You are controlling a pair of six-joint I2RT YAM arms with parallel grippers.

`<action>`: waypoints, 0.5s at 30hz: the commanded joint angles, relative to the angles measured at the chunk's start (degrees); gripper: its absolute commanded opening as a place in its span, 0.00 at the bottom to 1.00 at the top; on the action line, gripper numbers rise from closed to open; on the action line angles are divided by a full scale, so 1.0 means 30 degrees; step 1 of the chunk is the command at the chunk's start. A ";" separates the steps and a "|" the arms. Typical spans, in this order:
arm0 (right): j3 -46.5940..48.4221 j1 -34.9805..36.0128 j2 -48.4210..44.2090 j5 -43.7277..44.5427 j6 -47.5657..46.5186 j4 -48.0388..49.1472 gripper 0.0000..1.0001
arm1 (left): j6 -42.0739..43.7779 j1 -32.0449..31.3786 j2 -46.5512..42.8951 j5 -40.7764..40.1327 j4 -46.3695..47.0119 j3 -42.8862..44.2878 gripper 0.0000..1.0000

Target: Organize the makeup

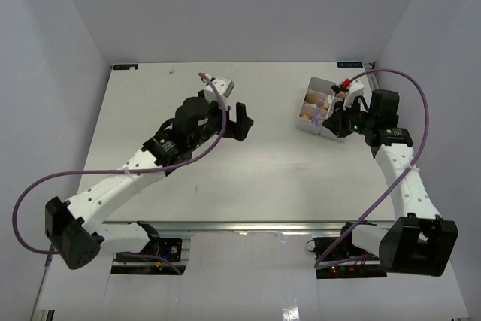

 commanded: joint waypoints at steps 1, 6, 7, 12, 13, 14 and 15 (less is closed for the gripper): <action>-0.2539 -0.0543 -0.2297 0.5622 -0.0324 0.3153 0.08 | 0.1819 0.0458 -0.2086 -0.2125 -0.0680 -0.3070 0.98; -0.3940 -0.0799 -0.2952 0.7375 0.0807 0.5752 0.08 | 0.2089 0.0538 -0.3597 -0.2488 -0.0318 -0.4869 0.98; -0.4058 -0.0817 -0.2894 0.7500 0.1057 0.6062 0.08 | 0.2074 0.0538 -0.3770 -0.2522 -0.0349 -0.4927 0.98; -0.4626 -0.0950 -0.2372 0.8329 0.1282 0.8175 0.08 | 0.2055 0.0538 -0.4372 -0.2554 -0.0072 -0.5364 0.98; -0.4636 -0.1026 -0.2160 0.8193 0.1196 0.8386 0.08 | 0.2033 0.0538 -0.4382 -0.2480 -0.0072 -0.5384 0.98; -0.4584 -0.1097 -0.1945 0.7913 0.1118 0.8407 0.08 | 0.2016 0.0538 -0.4383 -0.2433 -0.0072 -0.5378 0.98; -0.4459 -0.1144 -0.1679 0.7569 0.1055 0.8407 0.08 | 0.2015 0.0538 -0.4383 -0.2401 -0.0072 -0.5362 0.98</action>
